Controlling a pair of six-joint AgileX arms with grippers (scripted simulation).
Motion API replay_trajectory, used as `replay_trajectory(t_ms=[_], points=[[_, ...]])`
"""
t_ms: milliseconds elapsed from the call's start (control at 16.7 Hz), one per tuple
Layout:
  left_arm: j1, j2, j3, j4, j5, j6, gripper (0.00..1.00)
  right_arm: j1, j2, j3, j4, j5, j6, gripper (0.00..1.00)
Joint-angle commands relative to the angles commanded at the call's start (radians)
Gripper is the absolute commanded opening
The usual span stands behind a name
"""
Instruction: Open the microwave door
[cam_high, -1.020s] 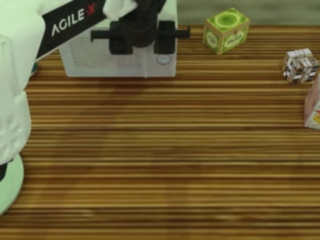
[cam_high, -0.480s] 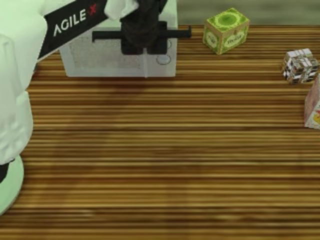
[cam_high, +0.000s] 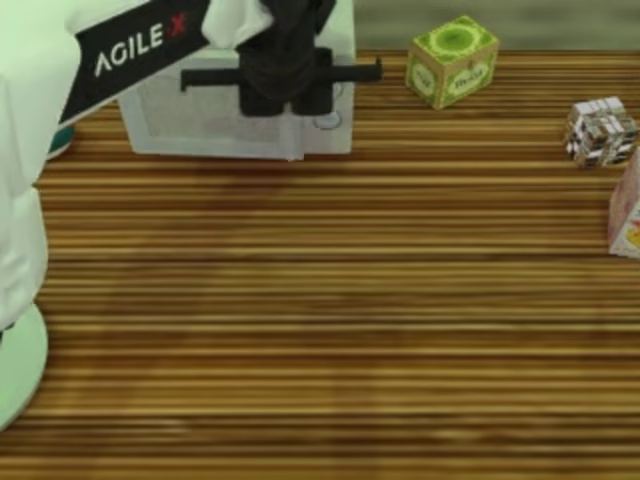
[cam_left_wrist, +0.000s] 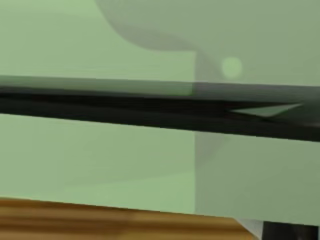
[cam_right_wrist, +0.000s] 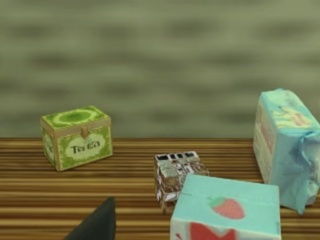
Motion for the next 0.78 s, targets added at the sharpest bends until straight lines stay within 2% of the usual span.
replay_trajectory(t_ms=[780], points=[[-0.006,-0.049,-0.06,0.033,-0.011,-0.011,0.0,0.0,0.0,0.0,0.0,0.0,0.0,1.0]])
